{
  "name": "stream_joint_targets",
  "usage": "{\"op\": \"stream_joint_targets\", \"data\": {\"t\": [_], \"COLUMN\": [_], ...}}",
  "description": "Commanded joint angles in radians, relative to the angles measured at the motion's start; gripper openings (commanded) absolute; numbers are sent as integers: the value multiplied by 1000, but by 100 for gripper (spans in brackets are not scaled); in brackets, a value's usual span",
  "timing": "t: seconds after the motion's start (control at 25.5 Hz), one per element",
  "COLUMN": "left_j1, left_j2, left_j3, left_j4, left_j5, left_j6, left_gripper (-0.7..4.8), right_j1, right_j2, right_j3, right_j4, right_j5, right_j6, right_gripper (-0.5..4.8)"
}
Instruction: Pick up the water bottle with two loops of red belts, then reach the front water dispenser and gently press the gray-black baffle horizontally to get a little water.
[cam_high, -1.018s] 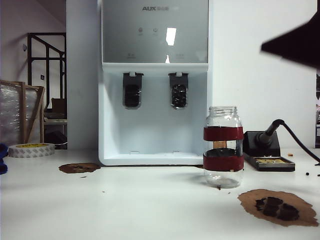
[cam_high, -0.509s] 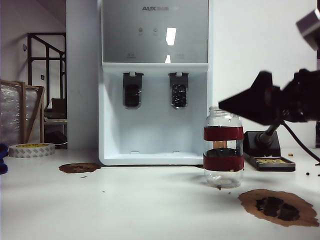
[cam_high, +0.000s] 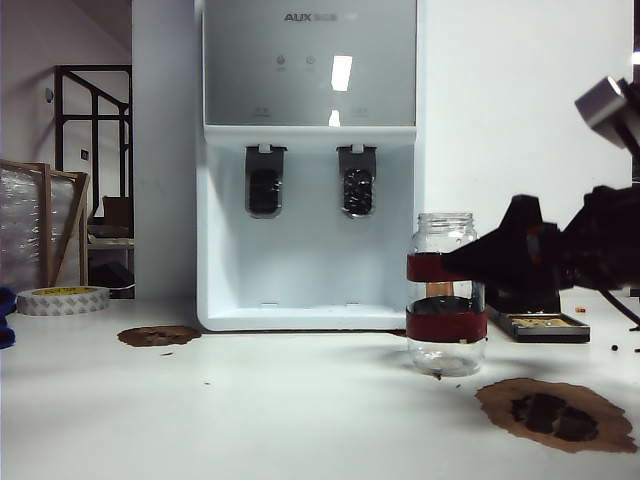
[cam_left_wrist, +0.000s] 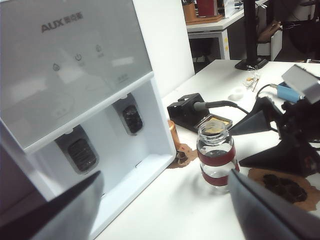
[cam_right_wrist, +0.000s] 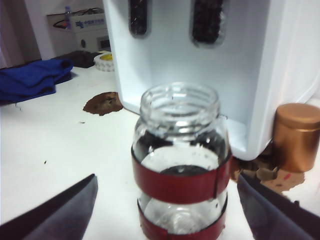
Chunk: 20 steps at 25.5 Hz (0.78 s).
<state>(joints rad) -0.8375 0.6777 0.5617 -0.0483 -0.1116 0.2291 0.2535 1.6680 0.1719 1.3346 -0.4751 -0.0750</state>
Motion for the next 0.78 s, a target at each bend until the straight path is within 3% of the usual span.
{"op": "stream_joint_targets", "data": {"t": [0.04,0.39,0.78], "left_j1": [0,0,1], "left_j2": [0,0,0], "left_j3": [5,5,5], "left_j4": [11,11,8], "left_j5": [-1,0,1], "left_j6": [8,8,10], "left_gripper": [400,400,400], "right_j1": [1,1,15], "right_j2": [47,202,218], "right_j3": [11,107,188], "right_j4": [37,37,32], "right_j5": [8,4,-3], "right_j6": [-2,26,52], "right_gripper": [479,479,479]}}
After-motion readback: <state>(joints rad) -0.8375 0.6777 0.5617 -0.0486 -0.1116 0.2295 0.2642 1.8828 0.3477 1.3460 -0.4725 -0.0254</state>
